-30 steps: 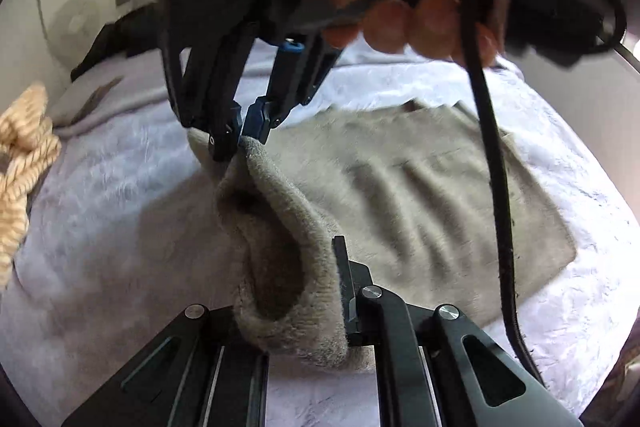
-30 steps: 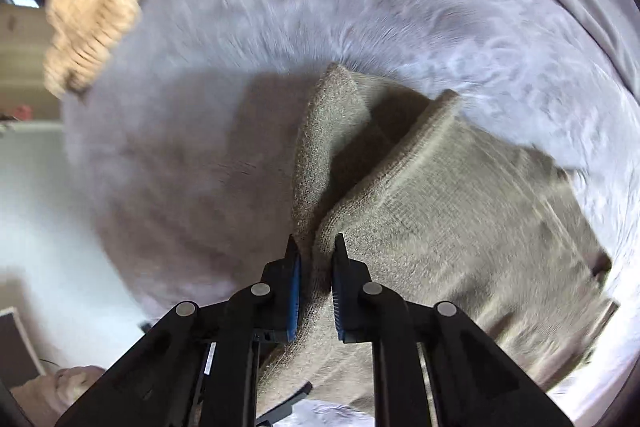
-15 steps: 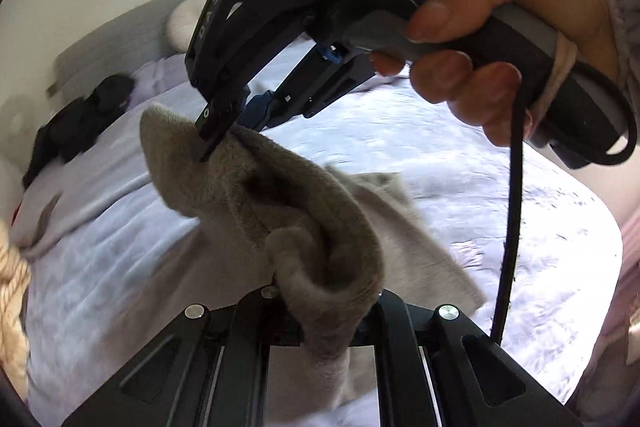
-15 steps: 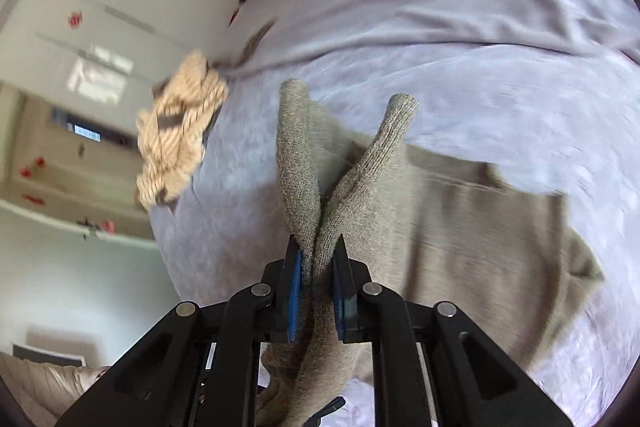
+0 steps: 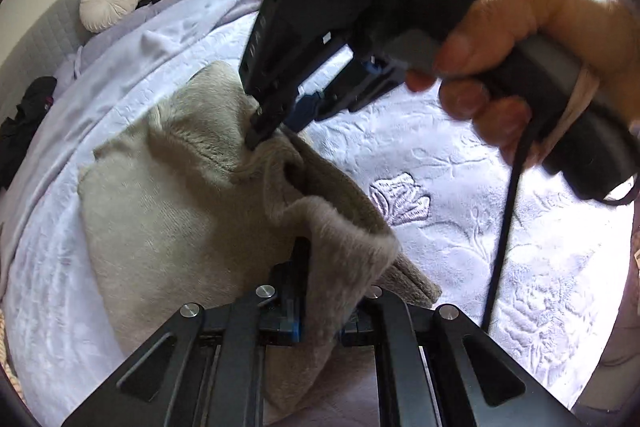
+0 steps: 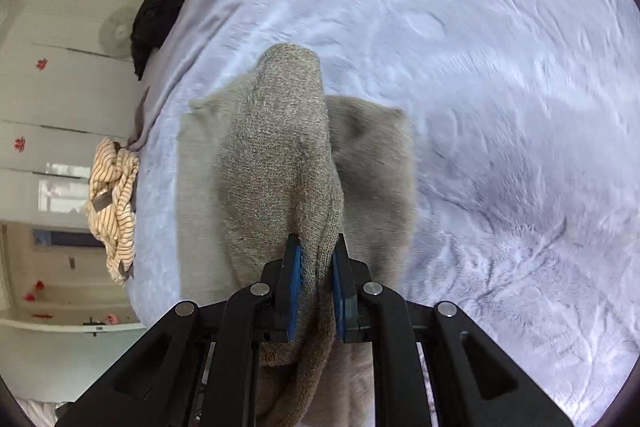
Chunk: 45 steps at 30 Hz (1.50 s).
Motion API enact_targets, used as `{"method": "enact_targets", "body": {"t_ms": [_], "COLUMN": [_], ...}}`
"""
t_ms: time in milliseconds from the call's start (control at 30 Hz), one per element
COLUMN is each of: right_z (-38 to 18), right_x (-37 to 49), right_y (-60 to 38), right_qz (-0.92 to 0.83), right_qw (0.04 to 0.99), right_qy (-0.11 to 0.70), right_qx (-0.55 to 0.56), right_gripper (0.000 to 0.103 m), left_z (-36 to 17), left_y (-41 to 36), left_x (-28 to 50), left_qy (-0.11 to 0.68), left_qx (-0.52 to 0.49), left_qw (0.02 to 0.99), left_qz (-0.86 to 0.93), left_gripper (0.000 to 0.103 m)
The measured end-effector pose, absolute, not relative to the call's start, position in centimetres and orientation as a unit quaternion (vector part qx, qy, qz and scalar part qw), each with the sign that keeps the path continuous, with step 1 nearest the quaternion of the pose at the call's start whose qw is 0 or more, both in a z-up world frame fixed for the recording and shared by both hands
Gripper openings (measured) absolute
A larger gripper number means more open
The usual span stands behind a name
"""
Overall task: Fold small clothes
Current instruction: 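Fold the lifted part over with the left tool while the right tool holds the sweater, then open the left tool while the right tool keeps holding the sweater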
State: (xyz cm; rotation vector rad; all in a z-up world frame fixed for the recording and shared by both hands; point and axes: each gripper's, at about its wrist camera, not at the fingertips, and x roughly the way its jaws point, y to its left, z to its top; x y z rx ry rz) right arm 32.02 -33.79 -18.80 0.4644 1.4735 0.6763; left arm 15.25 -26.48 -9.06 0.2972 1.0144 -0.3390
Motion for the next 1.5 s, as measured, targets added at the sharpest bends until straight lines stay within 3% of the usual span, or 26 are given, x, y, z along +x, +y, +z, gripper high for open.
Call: {"method": "enact_targets", "body": {"t_ms": [100, 167, 200, 267, 633, 867, 900, 933, 967, 1167, 1267, 1500], "right_z": [-19.9, -19.8, -19.7, -19.1, -13.0, -15.8, -16.3, -16.5, -16.3, -16.3, -18.8, -19.6], "right_x": [32.0, 31.8, 31.7, 31.3, 25.3, 22.6, 22.4, 22.1, 21.9, 19.5, 18.7, 18.0], "right_y": [-34.2, -34.6, -34.9, -35.2, -37.1, -34.6, -34.4, -34.3, -34.2, -35.4, -36.5, -36.6], "right_qz": [0.294, 0.286, 0.282, 0.276, 0.324, 0.307, 0.305, 0.304, 0.31, 0.298, 0.264, 0.259], "right_qw": [0.669, 0.673, 0.675, 0.675, 0.672, 0.649, 0.643, 0.639, 0.635, 0.635, 0.637, 0.639], "right_qy": [0.647, 0.647, 0.648, 0.651, 0.621, 0.672, 0.68, 0.683, 0.683, 0.691, 0.704, 0.702], "right_qx": [0.218, 0.214, 0.211, 0.209, 0.242, 0.18, 0.18, 0.18, 0.184, 0.172, 0.17, 0.178], "right_gripper": [0.021, 0.031, 0.039, 0.04, 0.041, 0.041, 0.034, 0.009, 0.006, 0.006, 0.006, 0.006], "left_z": [-9.4, -9.3, -9.1, -8.0, -5.5, -8.4, -8.9, -9.3, -9.7, -12.3, -13.8, -14.1], "left_y": [-26.5, -26.3, -25.8, -25.2, -15.7, -9.3, -8.7, -8.2, -8.0, -8.9, -9.1, -9.6], "left_x": [15.2, 15.2, 15.5, 15.0, 13.7, 15.6, 15.9, 16.2, 16.3, 15.3, 14.5, 12.9], "left_qy": [0.488, 0.496, 0.497, 0.493, 0.512, 0.563, 0.569, 0.574, 0.577, 0.603, 0.615, 0.628], "left_qx": [0.14, 0.127, 0.123, 0.113, 0.026, -0.091, -0.109, -0.122, -0.129, -0.094, -0.095, -0.077], "left_qw": [0.848, 0.844, 0.845, 0.848, 0.853, 0.821, 0.814, 0.809, 0.806, 0.791, 0.782, 0.773], "left_qz": [-0.153, -0.156, -0.155, -0.157, -0.1, -0.037, -0.028, -0.024, -0.025, -0.04, -0.042, -0.046], "left_gripper": [0.017, 0.042, 0.047, 0.056, 0.056, 0.056, 0.056, 0.056, 0.056, 0.056, 0.071, 0.071]}}
